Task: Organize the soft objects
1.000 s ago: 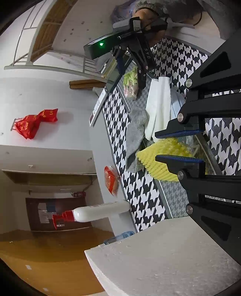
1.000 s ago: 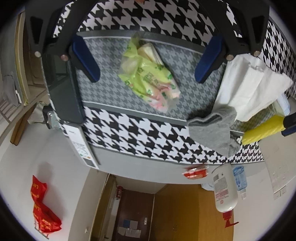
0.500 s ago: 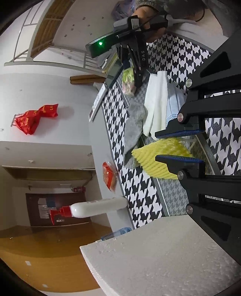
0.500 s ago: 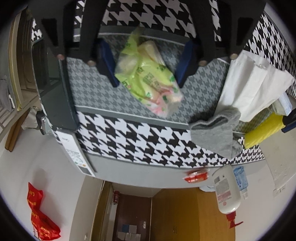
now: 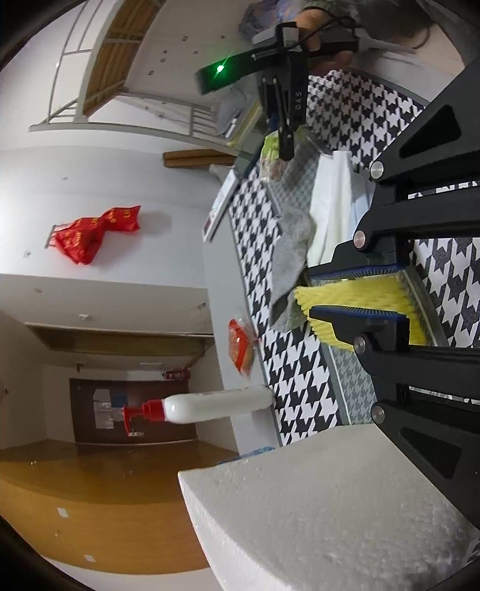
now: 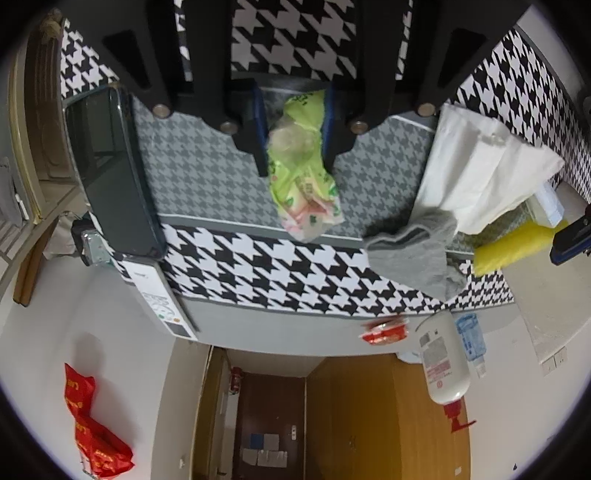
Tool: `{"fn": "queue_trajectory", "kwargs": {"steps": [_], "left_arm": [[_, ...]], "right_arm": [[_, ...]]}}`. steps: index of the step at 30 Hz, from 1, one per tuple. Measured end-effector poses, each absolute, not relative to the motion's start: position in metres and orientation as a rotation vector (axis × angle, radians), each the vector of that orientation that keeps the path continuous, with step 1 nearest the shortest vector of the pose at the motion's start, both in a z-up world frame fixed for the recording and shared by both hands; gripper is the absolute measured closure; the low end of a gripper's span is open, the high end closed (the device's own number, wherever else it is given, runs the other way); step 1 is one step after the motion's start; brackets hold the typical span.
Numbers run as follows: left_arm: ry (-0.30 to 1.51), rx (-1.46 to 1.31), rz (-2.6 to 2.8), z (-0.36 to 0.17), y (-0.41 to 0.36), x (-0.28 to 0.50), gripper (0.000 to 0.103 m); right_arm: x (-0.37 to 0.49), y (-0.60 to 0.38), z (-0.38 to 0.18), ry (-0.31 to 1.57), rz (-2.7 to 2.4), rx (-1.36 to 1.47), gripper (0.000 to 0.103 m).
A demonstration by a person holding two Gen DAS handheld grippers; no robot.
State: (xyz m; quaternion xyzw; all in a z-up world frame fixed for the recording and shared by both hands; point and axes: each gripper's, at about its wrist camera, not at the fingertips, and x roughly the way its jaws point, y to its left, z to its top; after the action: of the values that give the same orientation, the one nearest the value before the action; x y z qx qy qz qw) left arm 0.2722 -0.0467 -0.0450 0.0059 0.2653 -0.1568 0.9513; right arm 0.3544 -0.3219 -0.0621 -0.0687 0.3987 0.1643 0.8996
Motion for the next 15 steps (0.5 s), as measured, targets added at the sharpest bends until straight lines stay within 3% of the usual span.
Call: {"fn": "queue_trajectory", "kwargs": {"steps": [8, 10, 12, 13, 15], "left_arm": [[0.565, 0.036, -0.319, -0.046, -0.050, 0.273, 0.091], [0.565, 0.046, -0.303, -0.045, -0.053, 0.271, 0.079], [0.557, 0.066, -0.294, -0.044, -0.055, 0.267, 0.033], [0.544, 0.077, -0.292, -0.043, -0.056, 0.264, 0.028], [0.532, 0.114, -0.256, -0.043, -0.061, 0.263, 0.028]], "right_arm": [[0.329, -0.331, -0.048, 0.755, 0.333, -0.033, 0.075], [0.324, -0.329, -0.047, 0.749, 0.333, -0.035, 0.075], [0.320, -0.328, -0.048, 0.750, 0.337, -0.025, 0.075], [0.318, -0.330, -0.048, 0.751, 0.341, -0.021, 0.075], [0.315, -0.329, -0.049, 0.750, 0.345, -0.019, 0.075]]}}
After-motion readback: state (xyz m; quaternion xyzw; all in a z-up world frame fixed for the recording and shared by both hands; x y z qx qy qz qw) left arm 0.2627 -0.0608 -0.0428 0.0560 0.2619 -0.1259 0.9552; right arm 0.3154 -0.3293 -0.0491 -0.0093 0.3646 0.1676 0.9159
